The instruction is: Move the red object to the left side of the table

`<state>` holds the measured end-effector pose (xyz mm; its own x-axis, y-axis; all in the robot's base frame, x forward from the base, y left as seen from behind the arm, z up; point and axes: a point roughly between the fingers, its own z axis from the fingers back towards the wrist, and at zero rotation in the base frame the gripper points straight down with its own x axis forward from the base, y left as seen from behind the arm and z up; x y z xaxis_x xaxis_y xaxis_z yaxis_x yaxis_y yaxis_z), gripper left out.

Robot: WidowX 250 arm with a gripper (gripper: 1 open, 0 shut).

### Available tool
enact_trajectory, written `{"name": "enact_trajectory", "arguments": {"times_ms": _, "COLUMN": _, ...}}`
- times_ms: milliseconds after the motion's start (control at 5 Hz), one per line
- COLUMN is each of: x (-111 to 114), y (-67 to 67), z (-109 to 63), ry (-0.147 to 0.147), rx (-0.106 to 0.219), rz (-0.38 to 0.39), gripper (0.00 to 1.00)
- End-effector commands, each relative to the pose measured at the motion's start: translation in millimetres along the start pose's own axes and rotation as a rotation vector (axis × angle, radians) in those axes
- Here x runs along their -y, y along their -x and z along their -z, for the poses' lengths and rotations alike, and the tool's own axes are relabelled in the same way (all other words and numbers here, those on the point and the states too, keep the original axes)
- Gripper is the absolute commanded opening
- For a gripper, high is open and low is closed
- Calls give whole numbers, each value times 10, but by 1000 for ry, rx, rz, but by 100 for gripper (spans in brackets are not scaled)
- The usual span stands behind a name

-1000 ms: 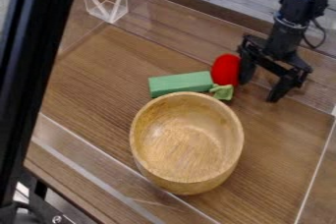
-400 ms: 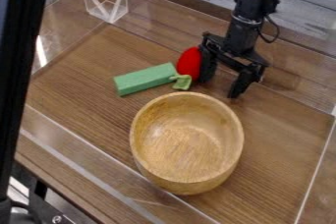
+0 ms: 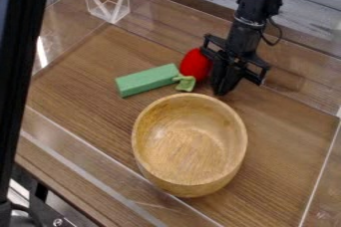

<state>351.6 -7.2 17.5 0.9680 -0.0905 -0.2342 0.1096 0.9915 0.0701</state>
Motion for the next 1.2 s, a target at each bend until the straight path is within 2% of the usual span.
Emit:
{"name": "enact_trajectory", "arguments": {"times_ms": 0, "x": -196, "y": 93, "z": -482, "ry": 5, "rx": 113, "rz": -31, "gripper": 0}}
{"name": "enact_trajectory", "arguments": {"times_ms": 200, "x": -354, "y": 228, "z": -830, "ry": 1, "rx": 189, "rz": -64, "gripper": 0}}
{"name": "enact_trajectory", "arguments": {"times_ms": 400, "x": -628, "y": 374, "z": -1092, "ry": 2, "rx": 252, "rz": -79, "gripper": 0}}
{"name": "enact_trajectory", "arguments": {"times_ms": 600, "x": -628, "y": 366, "z": -971, "ry": 0, "rx": 250, "rz": -6, "gripper": 100}}
{"name": "enact_trajectory", "arguments": {"times_ms": 1000, "x": -521, "y": 360, "z": -926, "ry": -3, "rx": 240, "rz": 100, "gripper": 100}}
